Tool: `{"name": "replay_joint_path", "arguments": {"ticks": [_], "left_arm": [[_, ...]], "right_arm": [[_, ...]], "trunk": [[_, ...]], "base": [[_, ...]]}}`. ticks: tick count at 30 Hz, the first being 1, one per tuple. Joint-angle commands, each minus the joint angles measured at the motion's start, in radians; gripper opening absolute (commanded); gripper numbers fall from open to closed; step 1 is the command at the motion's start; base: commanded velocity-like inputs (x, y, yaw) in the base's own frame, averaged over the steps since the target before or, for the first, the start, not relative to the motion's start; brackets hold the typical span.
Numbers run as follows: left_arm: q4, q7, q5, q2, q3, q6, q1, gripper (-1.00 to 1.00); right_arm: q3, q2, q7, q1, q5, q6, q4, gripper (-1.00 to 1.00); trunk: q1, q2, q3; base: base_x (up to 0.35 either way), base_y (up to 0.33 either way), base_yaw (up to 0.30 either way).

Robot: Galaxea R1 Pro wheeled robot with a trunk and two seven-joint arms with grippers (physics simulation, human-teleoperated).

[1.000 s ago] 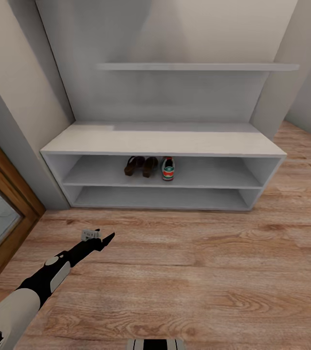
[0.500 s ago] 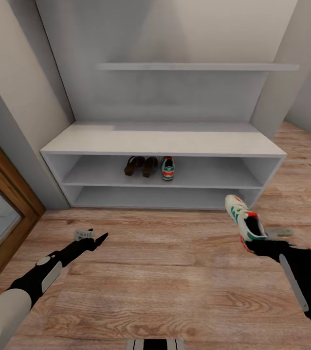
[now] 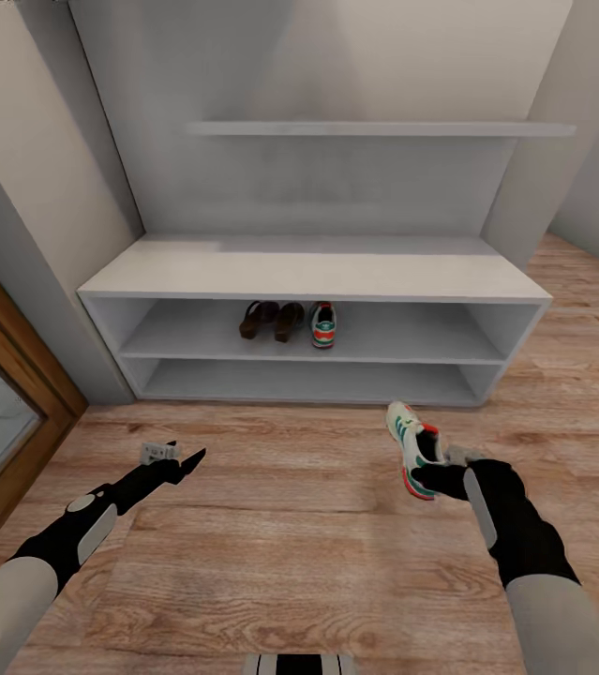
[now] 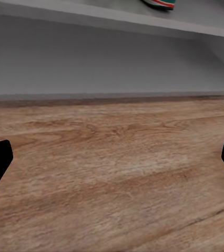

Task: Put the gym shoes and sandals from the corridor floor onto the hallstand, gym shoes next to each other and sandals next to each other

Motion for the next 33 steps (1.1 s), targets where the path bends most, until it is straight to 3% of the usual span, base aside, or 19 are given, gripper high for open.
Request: {"name": "replay_joint_path", "arguments": {"ticks": [1, 4, 8, 15, 20, 22, 27, 33], "left_arm": [[0.001, 0.001, 0.007, 0.001, -0.009, -0.007, -0.001, 1.00], [0.000, 0.001, 0.007, -0.002, -0.010, -0.006, -0.001, 1.00], [0.000, 0.001, 0.007, -0.002, -0.010, -0.006, -0.001, 1.00], [0.001, 0.001, 0.007, 0.001, -0.009, -0.006, -0.001, 1.00], [0.018, -0.028, 0.009, 0.029, -0.005, -0.020, 0.003, 1.00], [0.010, -0.039, 0.009, 0.017, -0.004, -0.010, 0.009, 1.00], [0.004, -0.022, 0.010, -0.009, -0.003, -0.004, 0.014, 1.00], [0.002, 0.012, 0.010, -0.012, -0.003, -0.003, 0.015, 1.00]], "right_arm": [[-0.002, 0.006, 0.000, -0.034, 0.006, 0.004, 0.029, -1.00], [-0.001, 0.046, -0.001, -0.136, 0.006, 0.004, 0.115, -1.00], [-0.001, 0.082, -0.002, -0.181, 0.006, 0.004, 0.134, -1.00], [-0.001, 0.089, 0.000, -0.188, 0.006, 0.003, 0.136, -1.00], [0.027, 0.098, -0.026, -0.180, 0.028, -0.010, 0.108, -1.00], [0.036, 0.095, -0.030, -0.178, 0.045, -0.013, 0.096, -1.00], [0.019, 0.093, -0.015, -0.176, 0.023, -0.019, 0.072, -1.00], [0.016, 0.092, -0.014, -0.175, 0.020, -0.021, 0.069, -1.00]], "trunk": [[0.000, 0.000, -0.001], [0.000, 0.000, -0.001], [0.000, 0.000, -0.001], [0.000, 0.000, -0.001], [0.000, 0.000, -0.001], [0.000, 0.000, -0.001], [0.000, 0.000, -0.001], [0.000, 0.000, -0.001]], "base": [[0.000, 0.000, 0.000], [0.000, 0.000, 0.000], [0.000, 0.000, 0.000], [0.000, 0.000, 0.000], [0.000, 0.000, 0.000], [0.000, 0.000, 0.000], [0.000, 0.000, 0.000], [0.000, 0.000, 0.000]]}}
